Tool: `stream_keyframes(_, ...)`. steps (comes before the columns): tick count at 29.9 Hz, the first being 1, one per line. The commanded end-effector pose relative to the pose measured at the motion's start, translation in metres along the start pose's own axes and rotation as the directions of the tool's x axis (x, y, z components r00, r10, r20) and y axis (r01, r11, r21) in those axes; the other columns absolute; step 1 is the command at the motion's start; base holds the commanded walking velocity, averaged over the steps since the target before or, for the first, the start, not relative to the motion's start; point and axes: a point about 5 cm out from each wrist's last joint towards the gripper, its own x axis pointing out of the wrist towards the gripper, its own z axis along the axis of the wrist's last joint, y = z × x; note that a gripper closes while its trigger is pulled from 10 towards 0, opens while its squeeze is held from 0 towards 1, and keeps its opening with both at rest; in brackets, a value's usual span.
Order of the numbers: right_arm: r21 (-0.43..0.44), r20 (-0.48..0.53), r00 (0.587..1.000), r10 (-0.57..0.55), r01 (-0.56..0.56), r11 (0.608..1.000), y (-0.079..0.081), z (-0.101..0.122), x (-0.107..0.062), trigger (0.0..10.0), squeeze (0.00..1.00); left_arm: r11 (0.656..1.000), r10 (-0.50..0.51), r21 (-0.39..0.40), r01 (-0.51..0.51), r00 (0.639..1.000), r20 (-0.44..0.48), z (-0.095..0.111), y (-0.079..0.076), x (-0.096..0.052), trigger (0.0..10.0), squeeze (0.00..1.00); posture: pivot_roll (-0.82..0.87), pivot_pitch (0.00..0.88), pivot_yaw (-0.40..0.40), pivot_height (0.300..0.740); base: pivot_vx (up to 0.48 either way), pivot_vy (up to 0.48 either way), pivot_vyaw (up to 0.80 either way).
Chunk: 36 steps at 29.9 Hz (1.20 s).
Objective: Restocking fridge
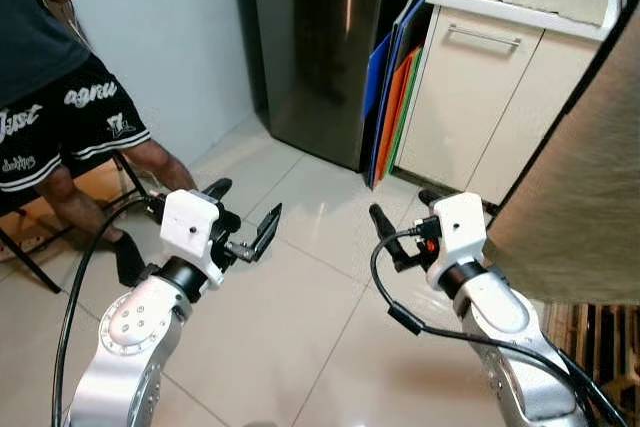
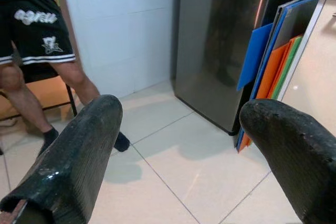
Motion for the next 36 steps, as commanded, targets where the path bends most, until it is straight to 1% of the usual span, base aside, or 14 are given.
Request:
stream_keyframes(1, 0.012, 0.022, 1.0, 0.011, -0.011, 1.0, -0.001, 0.002, -0.002, 10.0, 0.0, 1.0, 0.013, 0.012, -0.013, 1.0, -0.003, 0.002, 0.003, -0.002, 10.0, 0.0, 0.05, 0.0, 0.03, 0.74, 0.0, 0.0, 0.0)
stream_keyframes(5, 0.022, 0.012, 1.0, -0.005, 0.005, 1.0, -0.002, -0.001, -0.005, 10.0, 0.0, 1.0, 0.016, 0.012, -0.016, 1.0, 0.002, 0.003, 0.005, -0.002, 10.0, 0.0, 0.05, 0.0, 0.032, 0.74, 0.0, 0.0, 0.0)
stream_keyframes(7, 0.031, 0.004, 1.0, -0.022, 0.021, 0.999, -0.005, -0.003, -0.006, 10.0, 0.0, 1.0, 0.017, 0.011, -0.017, 1.0, 0.004, 0.003, 0.006, -0.002, 10.0, 0.0, 0.05, 0.0, 0.034, 0.74, 0.0, 0.304, 0.0)
stream_keyframes(9, 0.033, 0.001, 0.999, -0.033, 0.033, 0.999, -0.007, -0.003, -0.008, 10.0, 0.0, 1.0, 0.014, 0.011, -0.014, 1.0, 0.005, 0.004, 0.006, -0.001, 10.0, 0.0, 0.05, 0.0, 0.037, 0.74, 0.0, 0.345, -0.63)
stream_keyframes(25, 0.028, -0.01, 0.998, -0.057, 0.058, 0.998, -0.013, -0.006, -0.012, 10.0, 0.0, 1.0, 0.011, 0.009, -0.011, 1.0, -0.003, 0.004, 0.004, -0.001, 10.0, 0.0, 0.05, 0.0, 0.035, 0.74, 0.0, 0.356, -0.8)
stream_keyframes(36, 0.029, 0.001, 0.998, -0.066, 0.065, 0.997, -0.014, -0.002, -0.01, 10.0, 0.0, 0.999, 0.026, 0.02, -0.025, 1.0, -0.01, 0.003, 0.007, -0.001, 10.0, 0.0, 0.05, 0.002, 0.034, 0.74, 0.0, 0.45, -0.8)
